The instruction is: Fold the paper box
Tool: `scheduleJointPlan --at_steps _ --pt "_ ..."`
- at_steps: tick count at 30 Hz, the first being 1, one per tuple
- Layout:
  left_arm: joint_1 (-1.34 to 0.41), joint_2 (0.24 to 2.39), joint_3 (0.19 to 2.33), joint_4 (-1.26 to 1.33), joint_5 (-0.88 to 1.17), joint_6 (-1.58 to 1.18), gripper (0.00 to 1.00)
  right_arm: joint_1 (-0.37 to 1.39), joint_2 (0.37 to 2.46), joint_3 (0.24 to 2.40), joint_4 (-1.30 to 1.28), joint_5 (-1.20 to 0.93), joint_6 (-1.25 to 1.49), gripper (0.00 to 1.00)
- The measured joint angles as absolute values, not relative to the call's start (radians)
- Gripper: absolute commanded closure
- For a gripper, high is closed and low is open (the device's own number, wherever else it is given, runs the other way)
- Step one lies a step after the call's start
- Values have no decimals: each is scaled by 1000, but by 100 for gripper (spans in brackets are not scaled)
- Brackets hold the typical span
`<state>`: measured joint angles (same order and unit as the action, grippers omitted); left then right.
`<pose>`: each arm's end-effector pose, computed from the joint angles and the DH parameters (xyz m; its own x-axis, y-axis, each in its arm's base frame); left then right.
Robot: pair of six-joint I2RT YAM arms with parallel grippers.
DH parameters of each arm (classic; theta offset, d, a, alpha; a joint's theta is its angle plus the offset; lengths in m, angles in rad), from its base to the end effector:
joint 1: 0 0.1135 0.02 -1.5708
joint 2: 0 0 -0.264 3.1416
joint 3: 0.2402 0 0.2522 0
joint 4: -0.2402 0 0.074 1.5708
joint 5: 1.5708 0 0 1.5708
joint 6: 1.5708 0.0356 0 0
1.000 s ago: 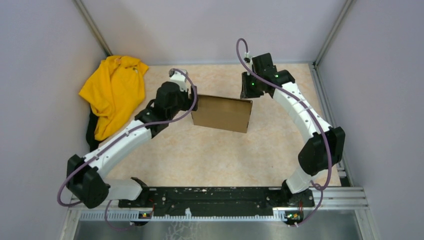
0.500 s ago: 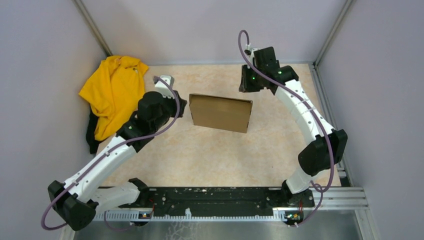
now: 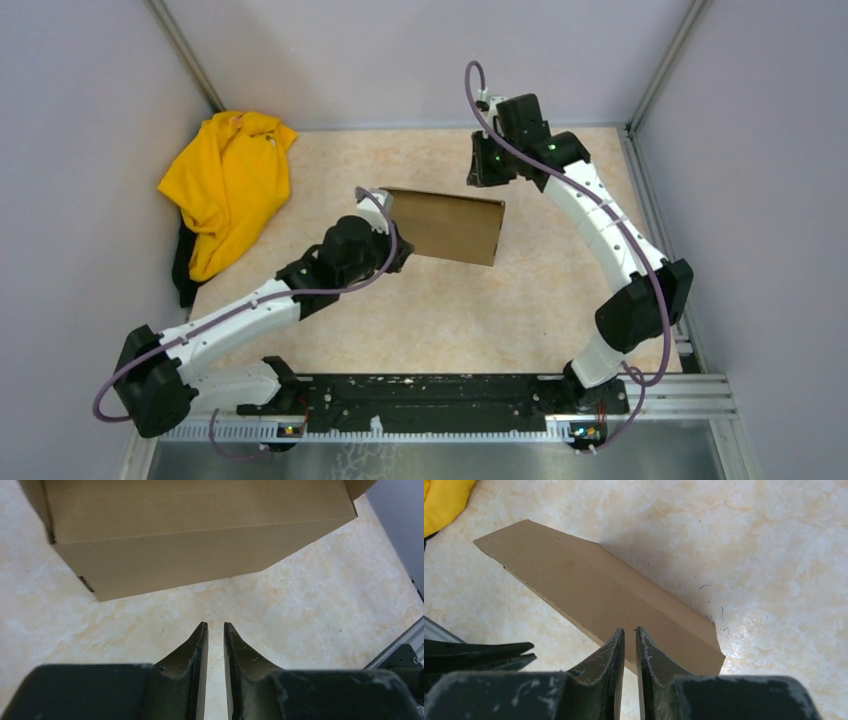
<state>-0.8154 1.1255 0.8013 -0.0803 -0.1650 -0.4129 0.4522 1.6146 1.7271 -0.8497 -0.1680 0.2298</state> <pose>0.1811 -0.1838 0.2877 -0.4938 -0.0530 -0.8680 0.4547 0.8351 -0.3097 0.3113 0.1579 0.3910 -0.7122 -0.0963 -0.6953 -0.3902 0.8778 0.2781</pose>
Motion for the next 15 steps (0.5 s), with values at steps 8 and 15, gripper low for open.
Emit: scheduleJointPlan --at_steps 8,15 --pt "-905 1287 775 84 -211 -475 76 457 1615 1650 -828 -170 233 86" --pt "-926 1400 776 169 -296 -499 76 459 1612 1591 -807 -170 232 87"
